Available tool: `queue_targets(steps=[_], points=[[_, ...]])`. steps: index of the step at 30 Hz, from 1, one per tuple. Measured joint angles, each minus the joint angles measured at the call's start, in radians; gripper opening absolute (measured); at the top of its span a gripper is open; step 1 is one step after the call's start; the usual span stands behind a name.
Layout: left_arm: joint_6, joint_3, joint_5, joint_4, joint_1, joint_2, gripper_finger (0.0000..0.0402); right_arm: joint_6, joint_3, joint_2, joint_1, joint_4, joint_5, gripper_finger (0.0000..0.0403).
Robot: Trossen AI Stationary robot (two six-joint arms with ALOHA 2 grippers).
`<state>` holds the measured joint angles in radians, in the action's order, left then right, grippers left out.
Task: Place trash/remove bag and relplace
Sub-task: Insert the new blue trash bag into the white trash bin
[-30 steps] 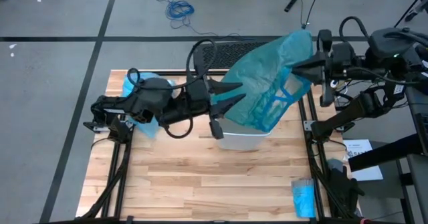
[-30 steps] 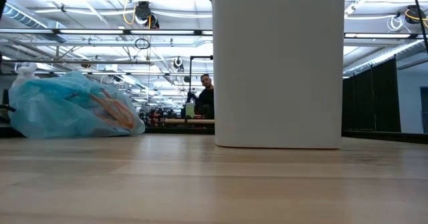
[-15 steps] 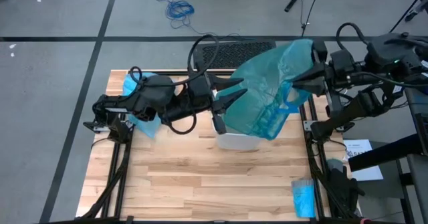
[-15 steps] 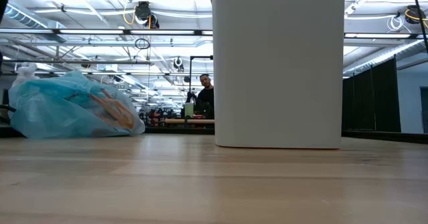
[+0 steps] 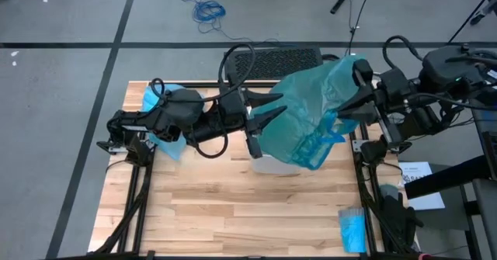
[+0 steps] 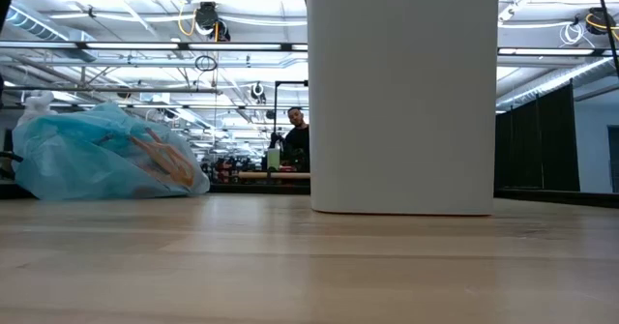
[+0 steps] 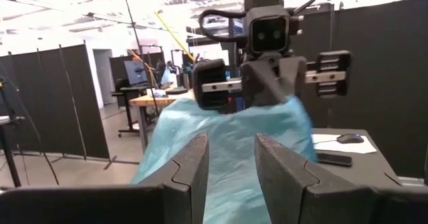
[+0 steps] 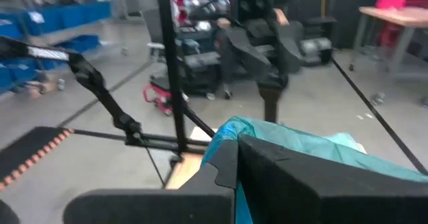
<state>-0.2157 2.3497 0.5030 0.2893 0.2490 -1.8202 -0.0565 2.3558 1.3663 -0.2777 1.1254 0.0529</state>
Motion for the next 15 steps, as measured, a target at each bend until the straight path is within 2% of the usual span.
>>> queue_targets(steps=[15], points=[[0.001,0.000,0.000,0.000,-0.007,-0.004,0.0118,-0.001,0.000,0.011,-0.003,0.028,0.033,0.0000]])
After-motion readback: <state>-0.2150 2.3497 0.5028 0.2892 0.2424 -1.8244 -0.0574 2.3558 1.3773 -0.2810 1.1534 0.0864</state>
